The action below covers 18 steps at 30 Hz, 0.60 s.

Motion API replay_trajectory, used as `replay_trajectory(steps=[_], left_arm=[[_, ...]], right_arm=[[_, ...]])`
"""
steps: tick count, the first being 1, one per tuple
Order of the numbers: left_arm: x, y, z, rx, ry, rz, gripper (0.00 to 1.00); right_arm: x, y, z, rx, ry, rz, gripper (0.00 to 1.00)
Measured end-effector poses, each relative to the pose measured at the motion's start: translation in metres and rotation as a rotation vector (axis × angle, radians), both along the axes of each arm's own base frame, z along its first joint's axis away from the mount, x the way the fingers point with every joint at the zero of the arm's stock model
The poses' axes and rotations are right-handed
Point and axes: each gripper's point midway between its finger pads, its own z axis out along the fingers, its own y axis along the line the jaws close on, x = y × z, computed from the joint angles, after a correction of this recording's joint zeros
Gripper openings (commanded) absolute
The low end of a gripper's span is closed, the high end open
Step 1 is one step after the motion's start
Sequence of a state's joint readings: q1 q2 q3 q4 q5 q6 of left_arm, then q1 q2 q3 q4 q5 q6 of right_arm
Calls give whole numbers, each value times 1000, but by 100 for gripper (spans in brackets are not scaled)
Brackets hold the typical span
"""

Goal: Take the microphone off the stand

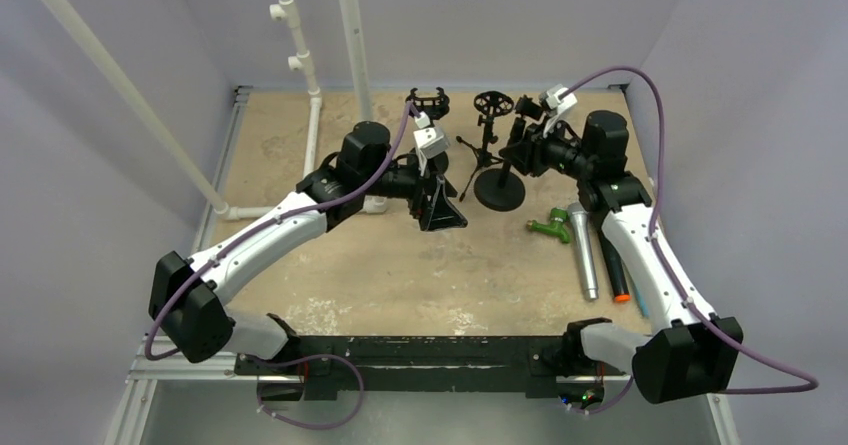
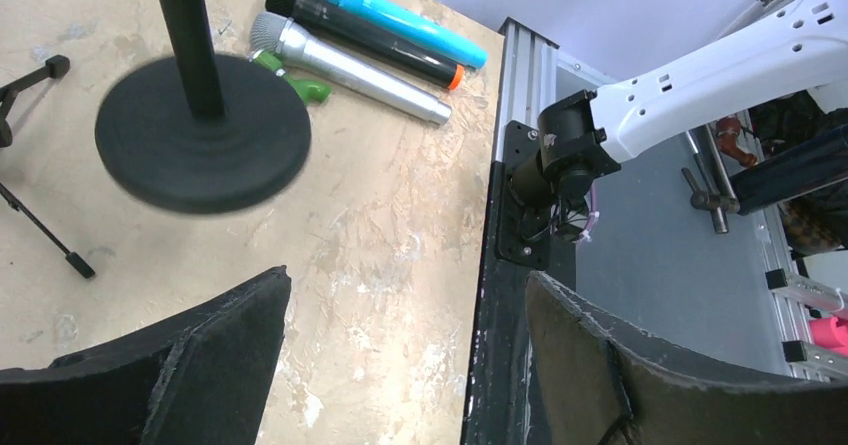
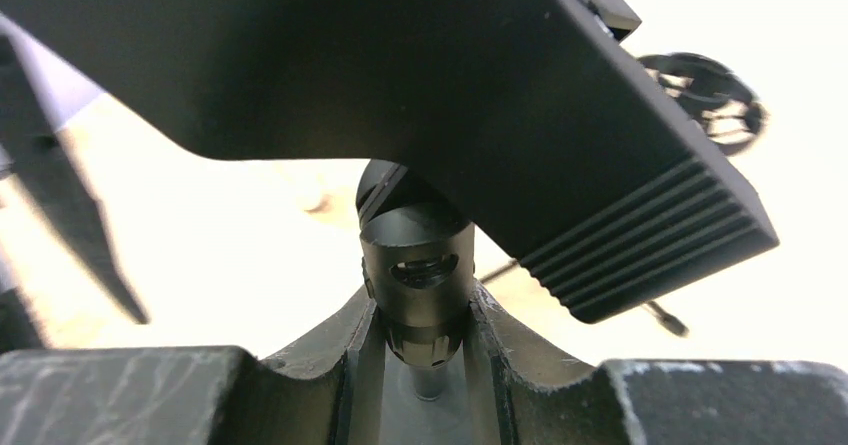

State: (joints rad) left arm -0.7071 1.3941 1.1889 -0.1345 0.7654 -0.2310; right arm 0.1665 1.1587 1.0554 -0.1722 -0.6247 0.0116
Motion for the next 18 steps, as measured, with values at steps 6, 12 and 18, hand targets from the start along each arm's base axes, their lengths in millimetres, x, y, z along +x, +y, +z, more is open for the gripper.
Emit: replay_trajectory(steps=[6, 12, 18], left_arm=[[-2, 6, 2, -4, -47, 8, 84], [-1, 10, 6, -11, -90, 16, 84], [1, 12, 7, -8, -117, 22, 84]], right_arm=[[35, -48, -12, -115, -26, -218, 0], [77, -104, -27, -194, -31, -440, 0], [119, -138, -49, -228, -20, -577, 0]])
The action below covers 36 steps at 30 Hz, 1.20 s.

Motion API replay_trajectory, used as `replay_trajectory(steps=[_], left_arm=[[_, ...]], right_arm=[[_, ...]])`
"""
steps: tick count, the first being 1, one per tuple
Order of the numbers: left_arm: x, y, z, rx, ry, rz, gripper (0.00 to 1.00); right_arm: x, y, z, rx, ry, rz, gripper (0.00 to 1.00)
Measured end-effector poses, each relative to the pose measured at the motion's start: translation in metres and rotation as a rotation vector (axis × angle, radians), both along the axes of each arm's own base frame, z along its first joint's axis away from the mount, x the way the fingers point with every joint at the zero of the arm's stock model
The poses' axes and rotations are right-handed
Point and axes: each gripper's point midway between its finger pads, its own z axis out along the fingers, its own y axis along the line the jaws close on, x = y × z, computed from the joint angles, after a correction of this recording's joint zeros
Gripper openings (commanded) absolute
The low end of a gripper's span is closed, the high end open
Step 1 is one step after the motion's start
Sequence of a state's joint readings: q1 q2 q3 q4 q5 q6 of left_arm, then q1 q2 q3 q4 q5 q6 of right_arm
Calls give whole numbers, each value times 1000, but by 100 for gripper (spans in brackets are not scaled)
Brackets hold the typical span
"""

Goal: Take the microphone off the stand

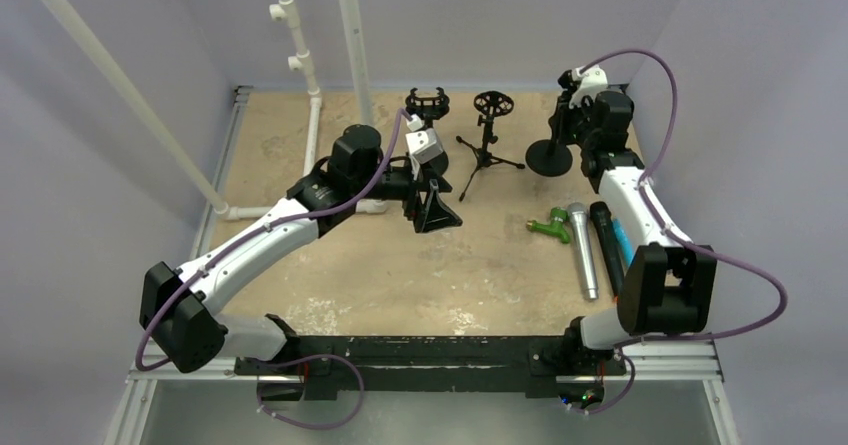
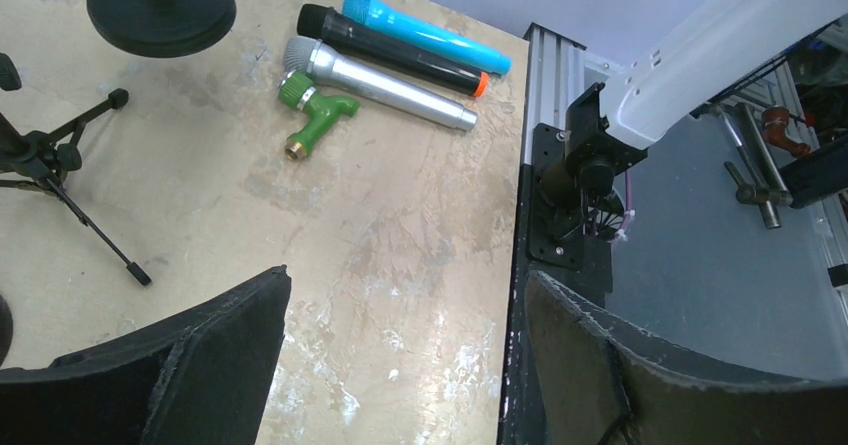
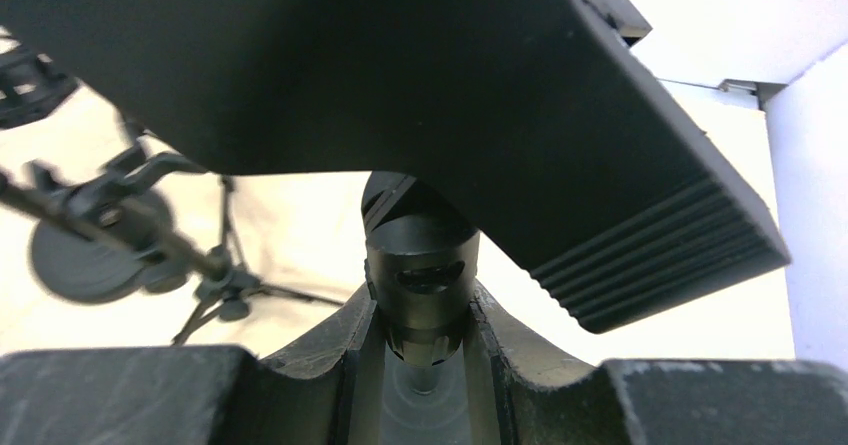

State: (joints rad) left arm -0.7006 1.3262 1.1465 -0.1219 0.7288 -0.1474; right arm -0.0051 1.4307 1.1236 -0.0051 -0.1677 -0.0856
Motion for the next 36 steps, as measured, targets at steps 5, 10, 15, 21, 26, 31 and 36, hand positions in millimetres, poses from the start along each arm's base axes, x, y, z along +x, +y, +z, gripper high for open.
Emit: replay_trajectory(steps=[5, 10, 15, 21, 26, 31, 36], left_arm=[[2, 3, -1, 3, -14, 8, 84], [6, 7, -4, 13, -24, 22, 84], [10, 11, -2, 11, -38, 39, 84], [13, 15, 1, 7, -44, 52, 84], [15, 17, -1, 10, -43, 58, 84], [17, 19, -5, 17, -35, 65, 84], [20, 22, -5, 19, -33, 76, 84]], right_arm=[[28, -22, -20, 4, 7, -82, 0], [50, -37, -34, 9, 19, -135, 0], [65, -44, -43, 13, 11, -164, 0], [75, -50, -60, 27, 18, -201, 0], [82, -53, -64, 38, 2, -217, 0], [87, -55, -60, 40, -31, -228, 0], [91, -57, -60, 43, -60, -232, 0]])
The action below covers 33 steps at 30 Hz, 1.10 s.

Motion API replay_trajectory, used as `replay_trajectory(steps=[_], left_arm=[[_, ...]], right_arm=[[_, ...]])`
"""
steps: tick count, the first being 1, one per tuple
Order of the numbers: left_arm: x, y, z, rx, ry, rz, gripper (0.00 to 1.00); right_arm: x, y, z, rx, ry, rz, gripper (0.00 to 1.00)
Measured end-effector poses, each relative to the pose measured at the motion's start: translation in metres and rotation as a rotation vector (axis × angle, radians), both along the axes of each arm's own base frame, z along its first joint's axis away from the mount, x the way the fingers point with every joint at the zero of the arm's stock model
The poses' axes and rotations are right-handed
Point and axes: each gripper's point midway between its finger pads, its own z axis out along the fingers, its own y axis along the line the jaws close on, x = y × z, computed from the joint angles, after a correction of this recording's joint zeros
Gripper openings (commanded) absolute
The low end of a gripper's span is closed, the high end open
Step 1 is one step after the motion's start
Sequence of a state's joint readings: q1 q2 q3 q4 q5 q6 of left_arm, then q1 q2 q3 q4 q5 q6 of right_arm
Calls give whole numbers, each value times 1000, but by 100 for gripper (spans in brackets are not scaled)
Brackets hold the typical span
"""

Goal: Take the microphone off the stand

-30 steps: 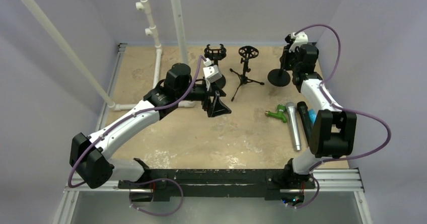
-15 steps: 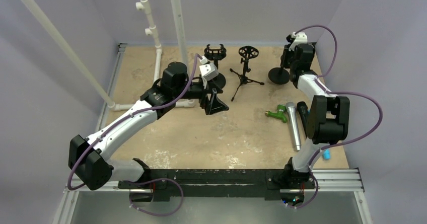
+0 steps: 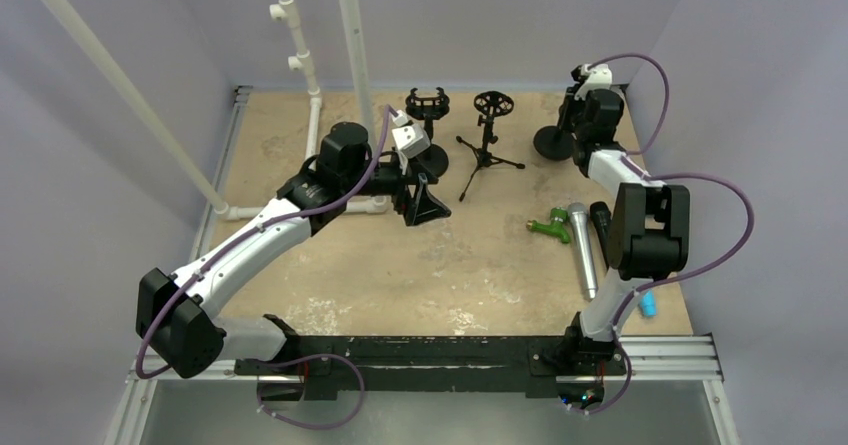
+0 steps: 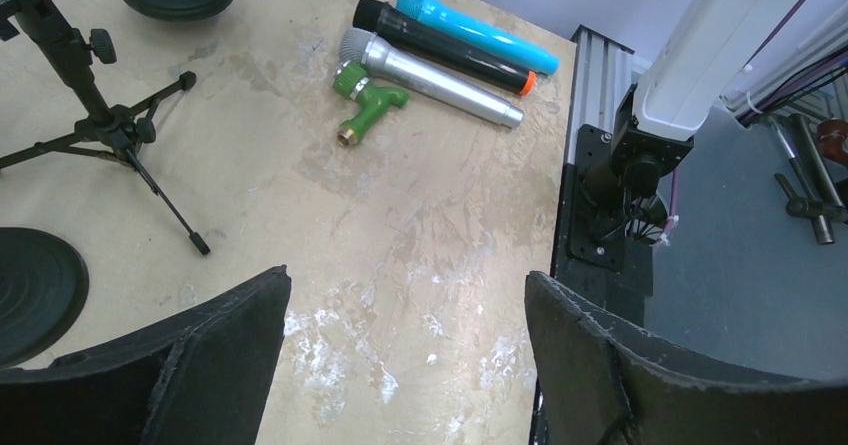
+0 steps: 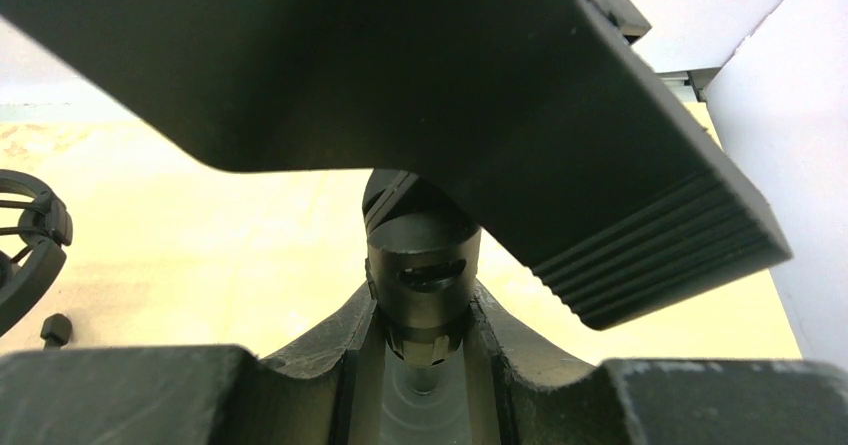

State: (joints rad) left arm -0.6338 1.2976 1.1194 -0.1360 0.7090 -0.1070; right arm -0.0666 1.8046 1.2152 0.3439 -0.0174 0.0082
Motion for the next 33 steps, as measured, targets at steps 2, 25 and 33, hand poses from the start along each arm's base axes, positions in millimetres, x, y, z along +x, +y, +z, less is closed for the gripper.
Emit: replay_trajectory(steps=[2, 25, 33], left_arm=[[1, 1, 0, 0, 0, 3, 84], [3, 0, -4, 5, 10, 4, 84], [1, 0, -3, 3, 14, -3, 84]], right_arm=[[1, 0, -3, 0, -8, 0, 0], [-9, 1, -42, 14, -13, -4, 0], [-16, 2, -45, -8, -29, 5, 8]])
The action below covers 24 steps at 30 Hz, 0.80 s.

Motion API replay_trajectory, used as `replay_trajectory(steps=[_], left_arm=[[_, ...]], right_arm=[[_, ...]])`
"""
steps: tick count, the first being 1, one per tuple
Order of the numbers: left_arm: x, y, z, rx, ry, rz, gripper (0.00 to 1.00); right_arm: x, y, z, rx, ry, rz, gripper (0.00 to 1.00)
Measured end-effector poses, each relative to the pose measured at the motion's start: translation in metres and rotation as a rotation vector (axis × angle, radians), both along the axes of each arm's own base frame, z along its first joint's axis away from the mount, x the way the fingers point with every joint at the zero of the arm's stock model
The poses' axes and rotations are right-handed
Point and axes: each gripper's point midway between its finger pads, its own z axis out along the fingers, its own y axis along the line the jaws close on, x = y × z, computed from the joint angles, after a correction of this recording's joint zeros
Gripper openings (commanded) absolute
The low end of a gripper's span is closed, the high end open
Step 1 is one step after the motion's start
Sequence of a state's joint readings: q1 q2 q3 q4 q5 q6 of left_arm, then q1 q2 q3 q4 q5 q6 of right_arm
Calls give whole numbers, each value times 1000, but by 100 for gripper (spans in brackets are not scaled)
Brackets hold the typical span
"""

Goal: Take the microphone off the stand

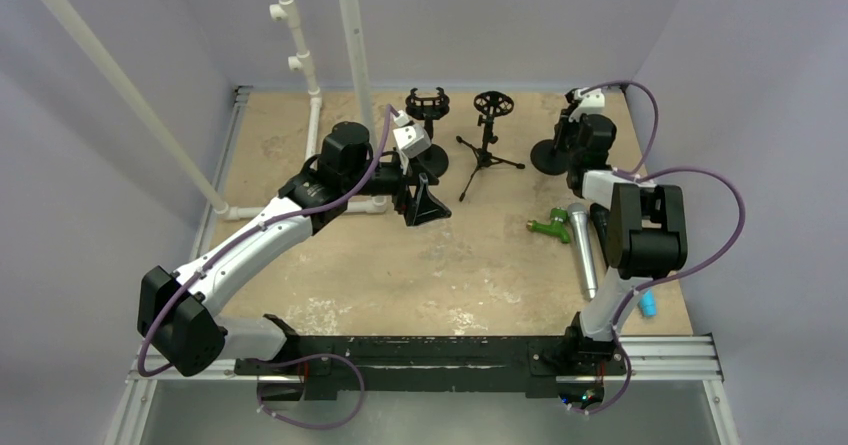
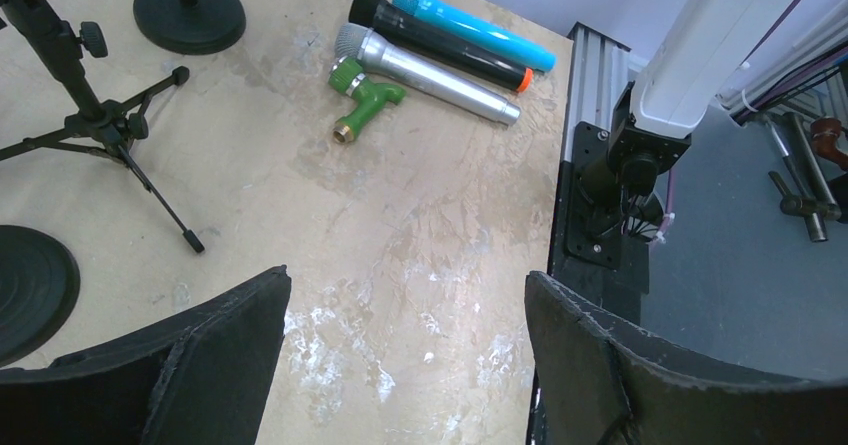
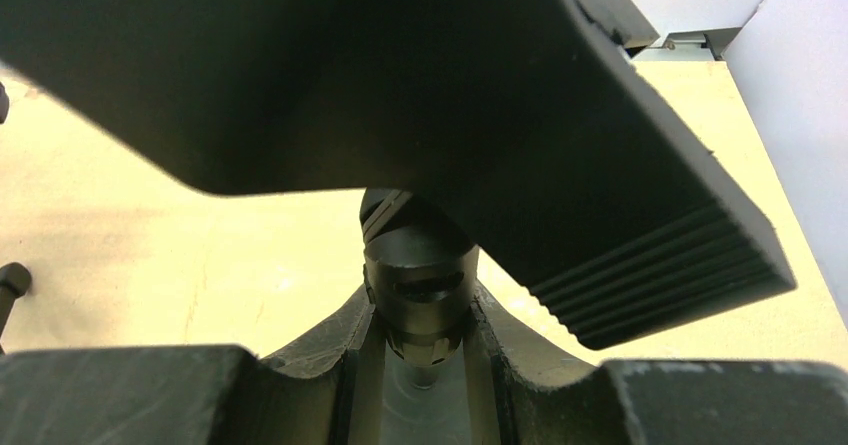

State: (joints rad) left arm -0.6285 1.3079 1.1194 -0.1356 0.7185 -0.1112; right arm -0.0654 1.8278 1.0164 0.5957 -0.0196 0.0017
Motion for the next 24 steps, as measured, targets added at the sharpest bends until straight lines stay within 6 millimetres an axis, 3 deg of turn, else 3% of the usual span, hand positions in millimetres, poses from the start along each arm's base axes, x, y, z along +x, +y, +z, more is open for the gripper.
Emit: replay_trajectory(steps=[3, 12, 19, 24], left_arm=[[-1, 0, 0, -1, 2, -4, 84], [-1, 0, -1, -4, -1, -7, 84], [-2, 3, 0, -9, -8, -1, 84], [-1, 5, 2, -12, -11, 4, 85]], right_arm=[[-5, 0, -1, -12, 2, 4, 22], [-10, -1, -5, -20, 14, 3, 41], [-20, 0, -23, -19, 76, 6, 69], [-29, 2, -20, -18, 89, 15, 77]])
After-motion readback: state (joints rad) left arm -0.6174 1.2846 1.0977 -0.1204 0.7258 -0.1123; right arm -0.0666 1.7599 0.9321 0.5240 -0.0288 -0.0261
